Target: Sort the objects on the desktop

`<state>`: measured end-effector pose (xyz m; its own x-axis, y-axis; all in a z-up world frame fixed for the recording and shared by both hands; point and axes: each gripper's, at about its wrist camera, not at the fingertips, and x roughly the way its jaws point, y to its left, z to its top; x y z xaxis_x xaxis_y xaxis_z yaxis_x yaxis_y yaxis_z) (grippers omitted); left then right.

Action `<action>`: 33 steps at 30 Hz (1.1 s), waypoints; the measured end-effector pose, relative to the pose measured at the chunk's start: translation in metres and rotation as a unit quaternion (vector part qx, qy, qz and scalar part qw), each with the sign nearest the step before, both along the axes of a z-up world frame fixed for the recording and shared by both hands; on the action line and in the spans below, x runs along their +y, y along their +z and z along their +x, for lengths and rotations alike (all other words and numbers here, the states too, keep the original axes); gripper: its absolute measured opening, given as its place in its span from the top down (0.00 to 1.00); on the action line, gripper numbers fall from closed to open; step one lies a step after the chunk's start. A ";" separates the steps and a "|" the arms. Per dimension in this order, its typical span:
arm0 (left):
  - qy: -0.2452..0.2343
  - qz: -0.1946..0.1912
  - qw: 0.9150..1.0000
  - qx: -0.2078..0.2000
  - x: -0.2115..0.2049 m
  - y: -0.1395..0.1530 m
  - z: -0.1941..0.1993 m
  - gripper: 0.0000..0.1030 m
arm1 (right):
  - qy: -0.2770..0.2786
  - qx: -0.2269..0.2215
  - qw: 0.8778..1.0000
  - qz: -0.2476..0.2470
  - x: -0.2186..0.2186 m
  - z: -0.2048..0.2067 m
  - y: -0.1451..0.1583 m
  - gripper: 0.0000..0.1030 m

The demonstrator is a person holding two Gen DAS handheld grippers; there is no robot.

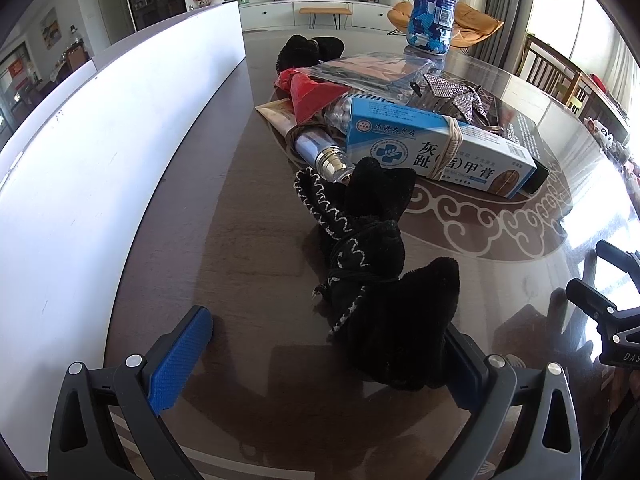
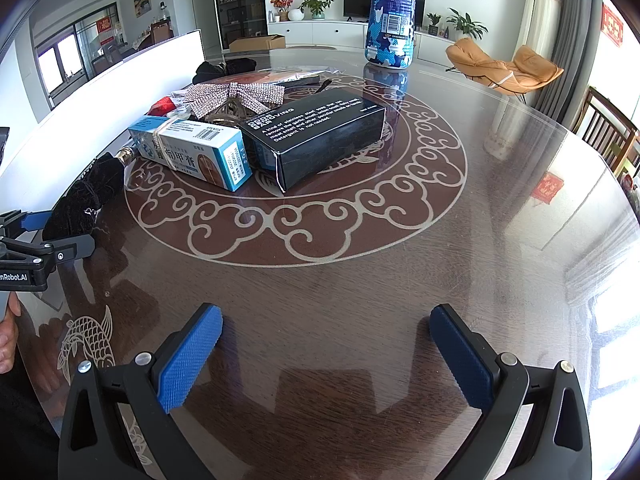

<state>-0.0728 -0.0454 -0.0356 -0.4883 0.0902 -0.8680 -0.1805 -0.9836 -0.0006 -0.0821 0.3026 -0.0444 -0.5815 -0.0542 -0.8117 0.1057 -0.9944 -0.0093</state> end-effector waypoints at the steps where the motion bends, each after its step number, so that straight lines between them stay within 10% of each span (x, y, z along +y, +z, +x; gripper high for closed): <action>1: 0.000 0.000 1.000 0.000 0.000 0.000 0.000 0.00 | 0.000 0.000 1.000 0.000 0.000 0.000 0.000 0.00; 12: 0.008 0.000 1.000 -0.004 -0.005 0.000 0.002 0.00 | 0.010 0.001 1.000 -0.006 -0.001 0.001 0.000 0.00; 18: 0.006 0.000 1.000 0.001 -0.005 0.000 0.003 0.00 | 0.145 -0.003 0.982 -0.125 -0.023 0.007 0.011 0.00; 26: 0.016 -0.010 1.000 -0.001 -0.011 0.002 0.006 0.00 | 0.244 0.075 0.967 0.010 -0.095 -0.038 0.052 0.00; 33: 0.041 -0.004 0.999 -0.010 -0.025 0.002 0.006 0.00 | 0.288 0.017 0.956 0.061 -0.127 -0.094 0.042 0.10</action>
